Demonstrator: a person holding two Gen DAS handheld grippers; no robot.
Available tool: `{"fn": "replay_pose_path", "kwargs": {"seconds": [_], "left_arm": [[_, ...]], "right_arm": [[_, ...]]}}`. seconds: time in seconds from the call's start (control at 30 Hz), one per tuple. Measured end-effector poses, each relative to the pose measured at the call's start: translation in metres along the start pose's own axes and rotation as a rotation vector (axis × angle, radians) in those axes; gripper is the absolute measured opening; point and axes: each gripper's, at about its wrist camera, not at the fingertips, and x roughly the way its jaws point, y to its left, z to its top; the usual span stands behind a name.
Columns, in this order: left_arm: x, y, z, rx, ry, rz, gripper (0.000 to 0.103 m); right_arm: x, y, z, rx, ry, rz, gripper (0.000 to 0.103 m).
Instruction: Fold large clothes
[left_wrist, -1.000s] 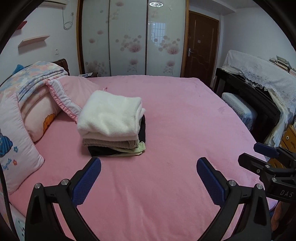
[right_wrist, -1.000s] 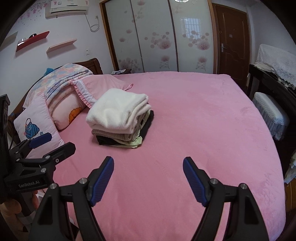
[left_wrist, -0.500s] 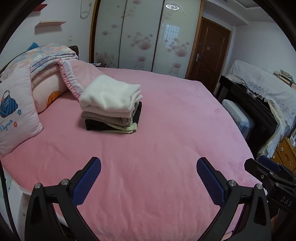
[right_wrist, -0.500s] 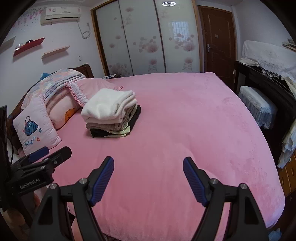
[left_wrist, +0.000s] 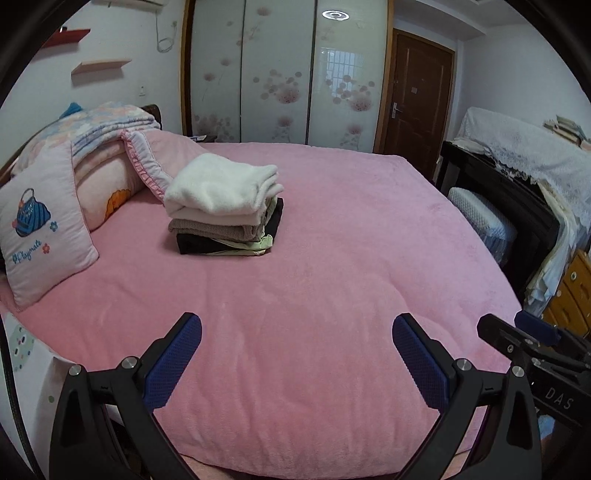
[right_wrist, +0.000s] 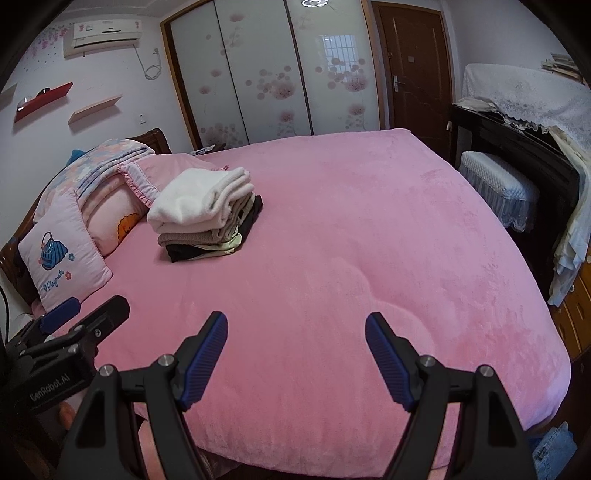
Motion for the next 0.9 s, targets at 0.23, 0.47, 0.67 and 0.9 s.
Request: {"fn": "replay_pose_path", "kwargs": {"seconds": [0.23,0.47,0.67,0.9], "left_arm": [[0.0,-0.001,-0.016,-0.006,0.045,0.015,0.103],[0.0,-0.003,-0.026,-0.001,0.075,0.026,0.103],[-0.003,-0.007,-0.028,0.005,0.073,0.029,0.102],[-0.003,-0.009,-0.028,0.007,0.083,0.029,0.102]], "right_arm": [[-0.005,0.004,-0.012,-0.055,-0.004,-0.03,0.077],[-0.007,0.012,-0.019,-0.092,0.0,-0.023,0.077],[-0.009,0.018,-0.022,-0.12,0.001,-0.025,0.077],[-0.011,0.018,-0.022,-0.123,0.001,-0.029,0.077]]}}
